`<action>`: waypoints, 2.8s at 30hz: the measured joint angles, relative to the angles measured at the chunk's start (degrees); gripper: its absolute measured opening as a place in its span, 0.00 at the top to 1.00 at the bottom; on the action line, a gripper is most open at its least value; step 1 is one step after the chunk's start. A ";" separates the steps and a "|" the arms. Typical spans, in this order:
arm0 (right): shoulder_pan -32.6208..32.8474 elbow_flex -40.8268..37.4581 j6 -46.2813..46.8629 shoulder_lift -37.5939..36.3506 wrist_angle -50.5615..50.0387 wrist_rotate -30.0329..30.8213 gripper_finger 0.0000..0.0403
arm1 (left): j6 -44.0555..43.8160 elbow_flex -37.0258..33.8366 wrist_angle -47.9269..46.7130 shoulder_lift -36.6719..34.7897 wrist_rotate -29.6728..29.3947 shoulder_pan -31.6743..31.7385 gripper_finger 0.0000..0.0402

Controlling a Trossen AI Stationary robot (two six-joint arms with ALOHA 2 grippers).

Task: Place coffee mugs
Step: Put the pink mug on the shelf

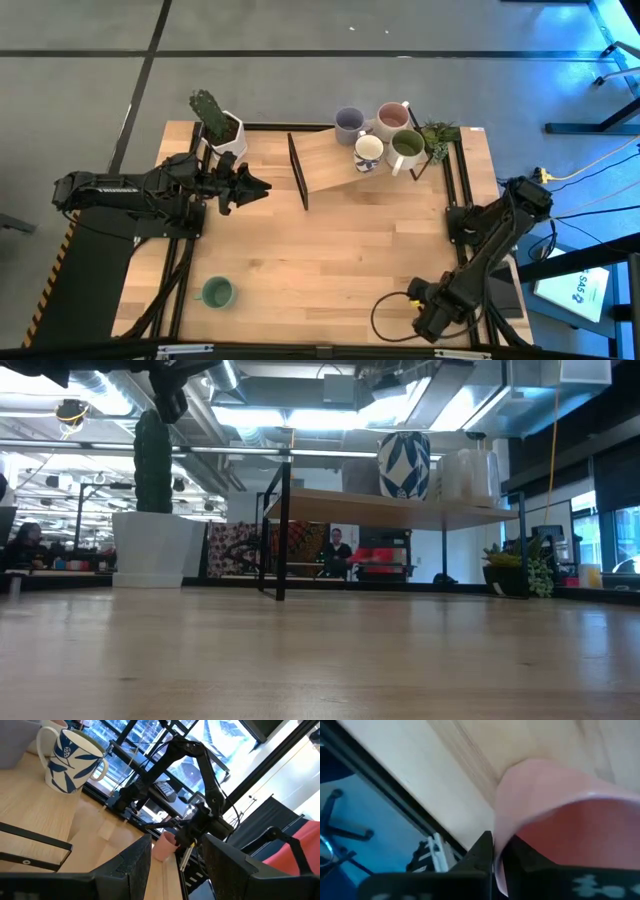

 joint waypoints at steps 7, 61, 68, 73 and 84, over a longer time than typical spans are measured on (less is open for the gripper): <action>-14.80 8.25 -27.13 -2.91 -5.07 5.94 0.99 | -0.11 0.02 0.00 0.00 0.00 0.00 0.58; -65.70 53.12 -146.63 17.00 -20.84 13.84 1.00 | -0.57 0.02 0.02 0.00 -10.97 0.00 0.58; -65.68 53.10 -149.84 17.66 -21.12 20.43 1.00 | -0.57 0.02 0.04 0.00 -11.56 0.00 0.58; -65.66 53.10 -151.19 17.69 -20.77 19.39 1.00 | -0.56 0.02 0.06 -0.02 -12.38 0.00 0.58; -65.63 53.10 -151.44 17.68 -20.00 20.81 0.90 | -0.55 0.02 0.04 0.00 -12.77 0.00 0.58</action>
